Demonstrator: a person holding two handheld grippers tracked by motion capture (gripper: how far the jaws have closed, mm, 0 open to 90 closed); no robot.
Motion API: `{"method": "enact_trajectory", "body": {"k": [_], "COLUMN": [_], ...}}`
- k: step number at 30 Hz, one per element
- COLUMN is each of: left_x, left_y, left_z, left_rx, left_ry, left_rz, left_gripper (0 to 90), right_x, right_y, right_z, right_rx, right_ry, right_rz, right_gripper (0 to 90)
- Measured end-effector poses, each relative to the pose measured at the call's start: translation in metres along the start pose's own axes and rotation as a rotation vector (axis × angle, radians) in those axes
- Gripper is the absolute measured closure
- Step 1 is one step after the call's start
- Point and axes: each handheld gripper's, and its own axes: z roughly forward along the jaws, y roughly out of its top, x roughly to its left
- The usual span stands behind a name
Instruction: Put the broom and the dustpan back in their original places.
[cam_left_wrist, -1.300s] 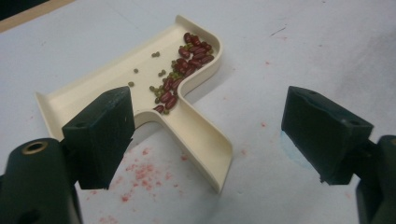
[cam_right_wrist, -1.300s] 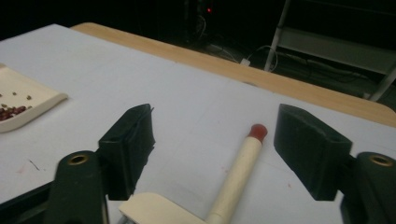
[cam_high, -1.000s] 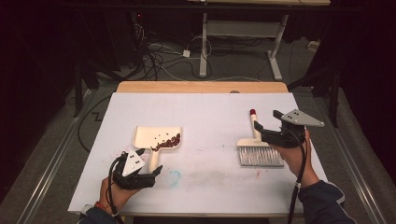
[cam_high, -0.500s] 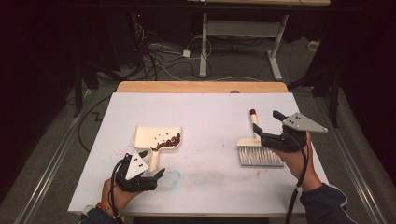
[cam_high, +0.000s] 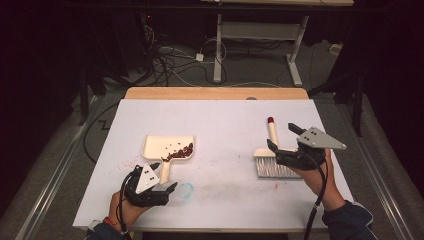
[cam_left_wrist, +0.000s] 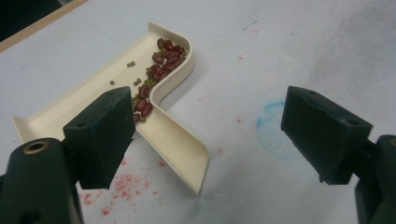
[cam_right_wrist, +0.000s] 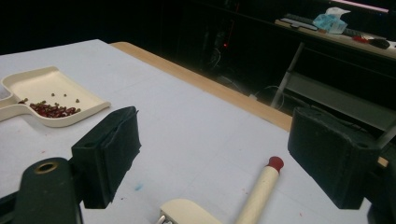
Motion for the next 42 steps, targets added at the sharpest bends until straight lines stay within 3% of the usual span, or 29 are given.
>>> {"method": "enact_trajectory", "body": {"k": [9, 42], "left_x": [-0.002, -0.008], "left_y": [0.0, 0.0], "left_z": [0.0, 0.002], "left_rx": [0.006, 0.002], "left_ry": [0.006, -0.017], "left_rz": [0.015, 0.057], "left_gripper": [16.9, 17.2], "right_x": [0.006, 0.016], "right_y": [-0.008, -0.046], "right_z": [-0.003, -0.03], "right_rx": [0.011, -0.006], "right_ry": [0.024, 0.011], "right_rz": [-0.022, -0.138], "right_gripper": [16.6, 17.1]}}
